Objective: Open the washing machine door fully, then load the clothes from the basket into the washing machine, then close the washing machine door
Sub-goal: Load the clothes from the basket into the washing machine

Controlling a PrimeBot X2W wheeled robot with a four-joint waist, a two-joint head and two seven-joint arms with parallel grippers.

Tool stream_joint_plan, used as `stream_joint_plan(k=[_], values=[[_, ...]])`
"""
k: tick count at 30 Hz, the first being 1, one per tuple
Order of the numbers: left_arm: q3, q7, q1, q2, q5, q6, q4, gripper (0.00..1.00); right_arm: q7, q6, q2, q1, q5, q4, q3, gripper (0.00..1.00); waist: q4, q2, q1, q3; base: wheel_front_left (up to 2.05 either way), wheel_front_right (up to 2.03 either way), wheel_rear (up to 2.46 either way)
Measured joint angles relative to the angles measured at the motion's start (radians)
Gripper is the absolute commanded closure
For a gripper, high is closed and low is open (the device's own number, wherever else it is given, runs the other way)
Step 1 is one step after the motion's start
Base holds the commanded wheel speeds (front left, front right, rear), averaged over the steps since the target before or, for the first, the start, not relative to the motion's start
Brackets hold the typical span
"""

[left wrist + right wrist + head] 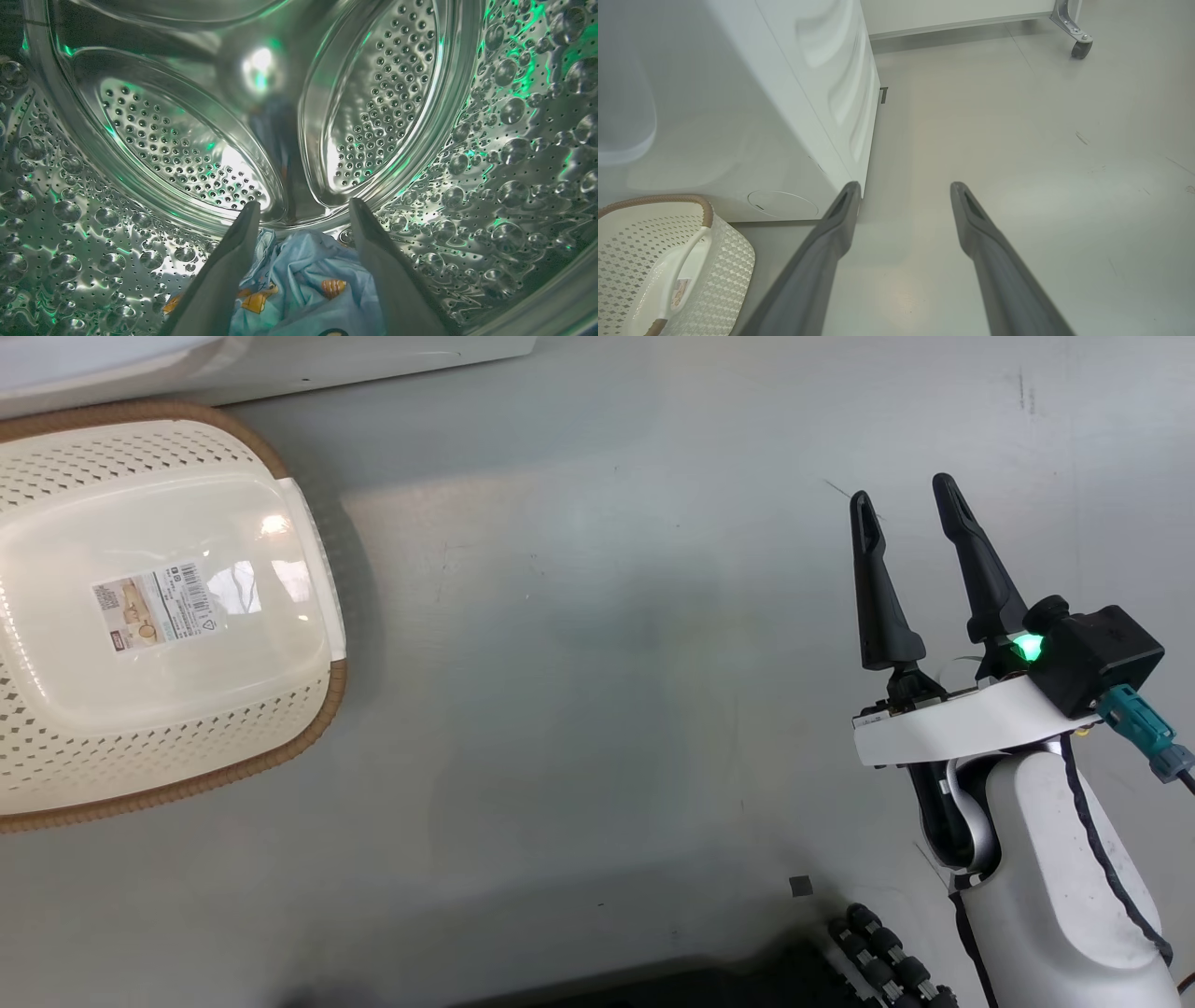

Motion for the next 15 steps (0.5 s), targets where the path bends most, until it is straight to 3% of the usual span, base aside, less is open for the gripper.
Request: stream_joint_plan(k=[15], values=[[-0.011,-0.007,0.077,-0.034,-0.004,0.000,-0.035,0.00,0.000,0.000,0.000,0.002,-0.002,0.008,-0.011,0.00,0.046,0.0000,0.0000,-0.059,0.00,0.00,0.00]])
